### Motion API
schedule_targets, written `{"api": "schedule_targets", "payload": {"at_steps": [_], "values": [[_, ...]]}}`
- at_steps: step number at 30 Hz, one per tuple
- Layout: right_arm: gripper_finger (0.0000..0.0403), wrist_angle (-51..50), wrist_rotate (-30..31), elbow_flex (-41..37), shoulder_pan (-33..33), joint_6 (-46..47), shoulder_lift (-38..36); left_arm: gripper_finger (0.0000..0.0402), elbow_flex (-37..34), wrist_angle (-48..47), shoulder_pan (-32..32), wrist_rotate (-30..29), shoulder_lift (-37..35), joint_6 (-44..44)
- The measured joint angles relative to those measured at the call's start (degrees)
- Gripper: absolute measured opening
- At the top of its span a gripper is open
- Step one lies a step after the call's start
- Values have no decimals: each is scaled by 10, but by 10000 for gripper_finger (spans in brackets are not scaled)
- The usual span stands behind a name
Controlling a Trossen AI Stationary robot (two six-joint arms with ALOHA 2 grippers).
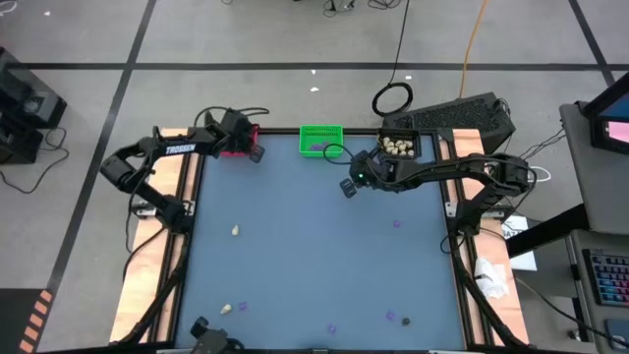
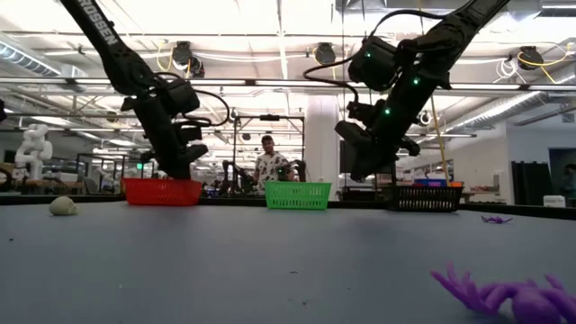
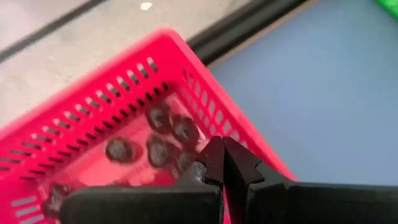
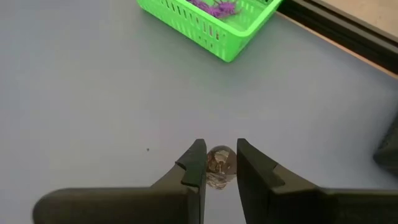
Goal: Sort Halloween decoration
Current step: Put the black skull toy into the red bin
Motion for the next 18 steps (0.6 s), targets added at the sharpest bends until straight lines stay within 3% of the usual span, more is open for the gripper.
{"api": "schedule_targets", "payload": {"at_steps": [11, 18], "values": [[47, 18, -1, 0, 0, -25, 0, 0, 9, 25, -3, 59, -1, -11], [47, 18, -2, 0, 0, -32, 0, 0, 9, 20, -3, 10, -16, -9]]}}
